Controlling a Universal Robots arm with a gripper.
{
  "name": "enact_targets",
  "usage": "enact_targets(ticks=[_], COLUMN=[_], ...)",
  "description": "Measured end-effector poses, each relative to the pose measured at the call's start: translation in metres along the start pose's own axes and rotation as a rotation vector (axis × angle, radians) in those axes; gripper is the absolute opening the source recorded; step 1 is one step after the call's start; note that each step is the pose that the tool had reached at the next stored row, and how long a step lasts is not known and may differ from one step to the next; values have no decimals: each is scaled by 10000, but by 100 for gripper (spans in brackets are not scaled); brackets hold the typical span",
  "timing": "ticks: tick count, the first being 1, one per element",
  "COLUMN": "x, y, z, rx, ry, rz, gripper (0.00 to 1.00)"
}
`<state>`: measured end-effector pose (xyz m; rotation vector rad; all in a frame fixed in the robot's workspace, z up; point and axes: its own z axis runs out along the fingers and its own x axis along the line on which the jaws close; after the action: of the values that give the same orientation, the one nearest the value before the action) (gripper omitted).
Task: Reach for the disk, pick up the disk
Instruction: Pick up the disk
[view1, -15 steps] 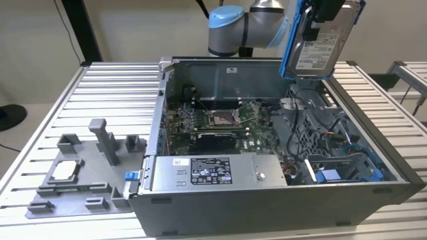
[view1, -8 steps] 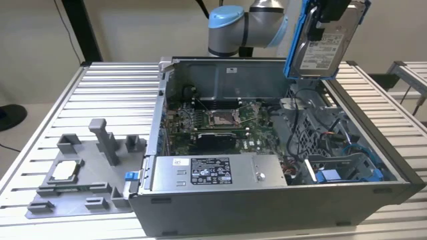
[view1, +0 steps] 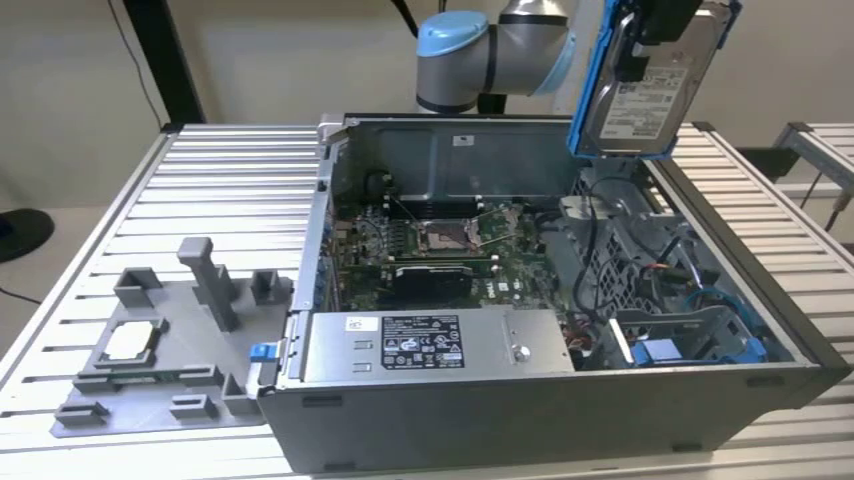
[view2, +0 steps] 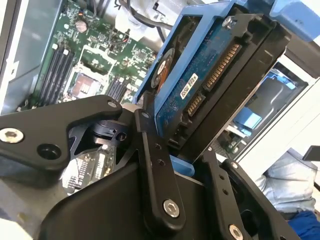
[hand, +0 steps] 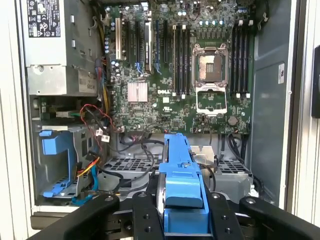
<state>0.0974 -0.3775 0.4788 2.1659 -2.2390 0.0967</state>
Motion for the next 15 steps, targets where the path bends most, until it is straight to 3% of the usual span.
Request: enact_targets(ticks=[6, 15], x=[41, 223], y=[-2, -7], z=[3, 14], rx=[0, -1], ry=[0, 0], rz=[-1, -1], gripper=[0, 0])
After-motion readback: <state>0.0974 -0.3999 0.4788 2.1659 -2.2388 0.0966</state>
